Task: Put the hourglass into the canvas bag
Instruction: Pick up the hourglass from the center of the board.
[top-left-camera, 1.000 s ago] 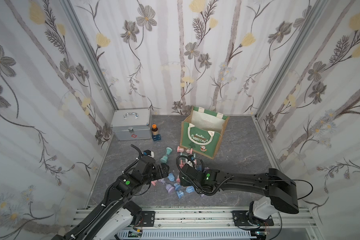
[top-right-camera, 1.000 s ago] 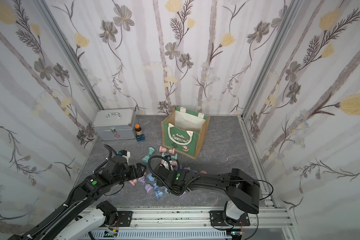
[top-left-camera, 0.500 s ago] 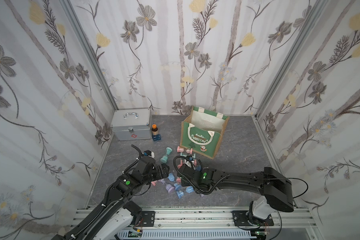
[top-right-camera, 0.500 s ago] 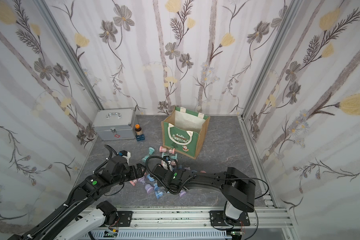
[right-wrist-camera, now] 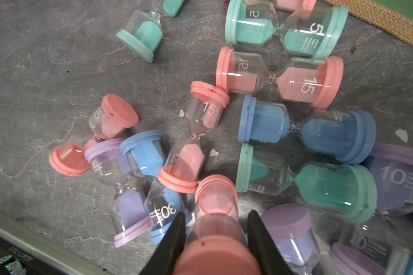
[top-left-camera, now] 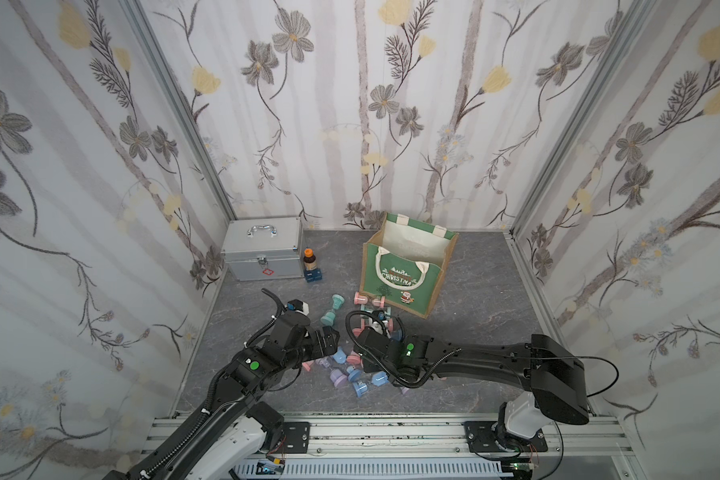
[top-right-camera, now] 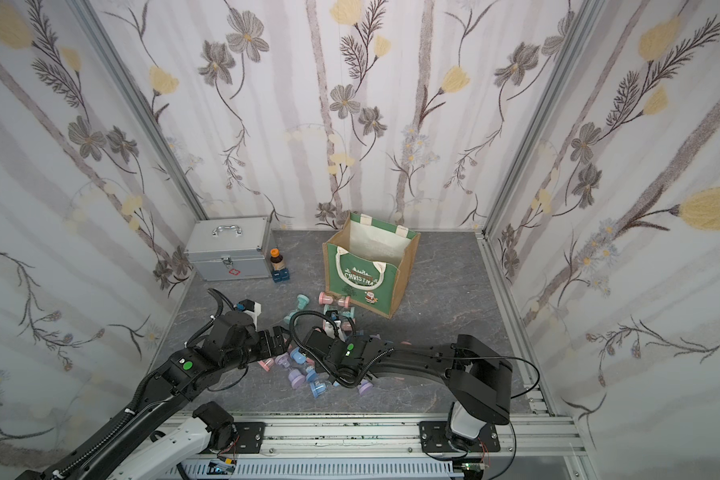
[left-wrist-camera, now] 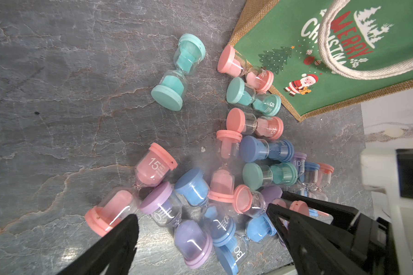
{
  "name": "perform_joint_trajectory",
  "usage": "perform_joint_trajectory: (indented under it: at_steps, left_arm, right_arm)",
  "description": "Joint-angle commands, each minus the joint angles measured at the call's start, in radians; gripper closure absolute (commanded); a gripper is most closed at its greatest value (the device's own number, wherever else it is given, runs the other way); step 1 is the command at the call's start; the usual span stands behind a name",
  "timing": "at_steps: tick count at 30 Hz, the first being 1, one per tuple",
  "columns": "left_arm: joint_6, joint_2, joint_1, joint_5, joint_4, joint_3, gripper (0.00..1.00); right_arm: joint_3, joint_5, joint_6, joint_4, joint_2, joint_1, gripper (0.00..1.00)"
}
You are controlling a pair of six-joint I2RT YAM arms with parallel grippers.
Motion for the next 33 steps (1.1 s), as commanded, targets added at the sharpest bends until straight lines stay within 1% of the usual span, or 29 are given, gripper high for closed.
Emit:
perform_joint_trajectory:
  at_steps: [1, 7, 11, 16, 23, 26, 33]
  left_arm:
    - [-0.004, 0.0, -0.001, -0.002, 0.005, 0.023, 0.0]
    - [0.005, 0.005, 0.0, 0.008, 0.018, 0.069, 0.0]
    - [0.017, 0.02, 0.0, 0.015, 0.022, 0.11, 0.0]
    - [0.037, 0.053, 0.0, 0.022, 0.038, 0.167, 0.0]
    - [0.064, 0.129, -0.001, 0.044, 0.096, 0.243, 0.0]
    - [0.074, 0.172, -0.001, 0.057, 0.133, 0.272, 0.0]
    - [0.092, 0.279, -0.001, 0.074, 0.217, 0.343, 0.0]
  right_arm:
    - [0.013, 0.077, -0.01, -0.012, -0.036, -0.002, 0.69]
    - [0.04, 0.124, -0.038, -0.057, -0.117, -0.016, 0.71]
    - [0.07, 0.144, -0.06, -0.097, -0.172, -0.045, 0.75]
    - [0.083, 0.186, -0.098, -0.101, -0.294, -0.082, 0.79]
    - [0.128, 0.234, -0.188, -0.091, -0.415, -0.171, 0.81]
    - [0.144, 0.251, -0.249, -0.058, -0.459, -0.223, 0.82]
    - [0.255, 0.246, -0.377, -0.015, -0.461, -0.357, 0.81]
